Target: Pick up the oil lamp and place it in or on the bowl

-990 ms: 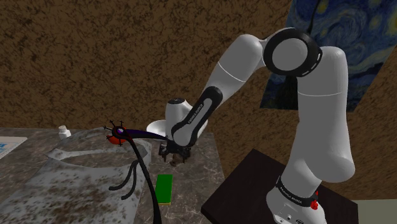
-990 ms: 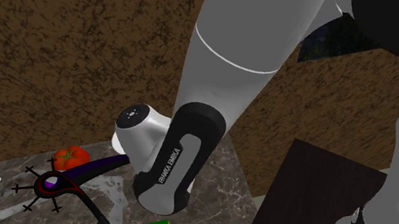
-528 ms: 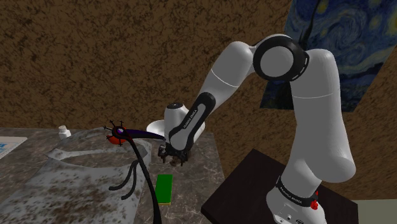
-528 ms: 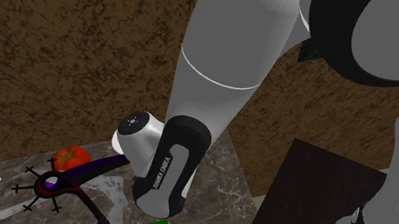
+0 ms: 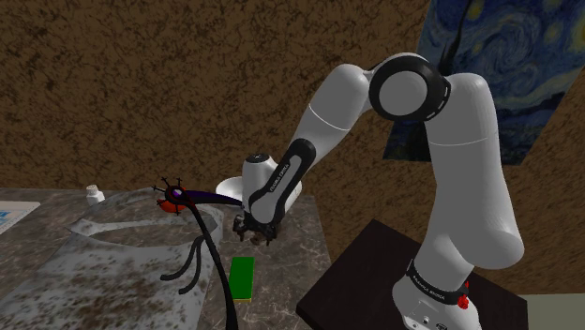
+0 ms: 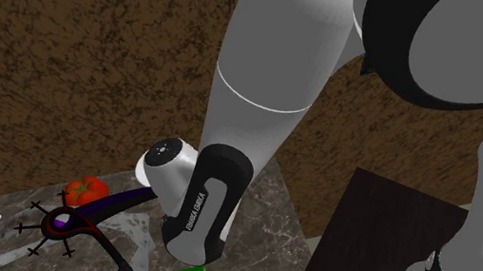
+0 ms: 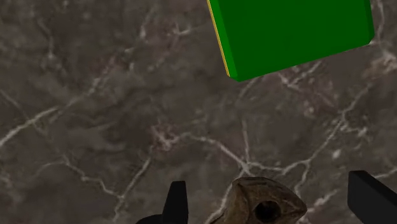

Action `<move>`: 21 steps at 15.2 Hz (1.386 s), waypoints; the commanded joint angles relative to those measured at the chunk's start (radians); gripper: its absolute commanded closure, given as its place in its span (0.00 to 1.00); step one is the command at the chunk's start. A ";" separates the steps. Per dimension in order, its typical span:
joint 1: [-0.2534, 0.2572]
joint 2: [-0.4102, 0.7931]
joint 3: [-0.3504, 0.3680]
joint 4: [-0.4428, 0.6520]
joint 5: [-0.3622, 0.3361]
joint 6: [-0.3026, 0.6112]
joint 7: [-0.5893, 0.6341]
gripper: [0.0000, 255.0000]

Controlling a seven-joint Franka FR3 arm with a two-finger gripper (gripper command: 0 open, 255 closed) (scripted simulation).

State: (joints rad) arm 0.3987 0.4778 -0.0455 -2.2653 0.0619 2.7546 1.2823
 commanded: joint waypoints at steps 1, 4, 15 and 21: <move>0.000 0.000 0.000 0.000 0.000 0.000 0.000 1.00; 0.000 0.000 0.000 0.000 0.000 0.000 0.000 1.00; -0.174 -0.045 0.073 -0.021 -0.102 0.011 -0.439 0.00; -0.378 -0.026 0.187 0.059 -0.178 -0.020 -0.955 0.00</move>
State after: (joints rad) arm 0.0400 0.4397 0.1317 -2.2185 -0.1078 2.7327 0.3829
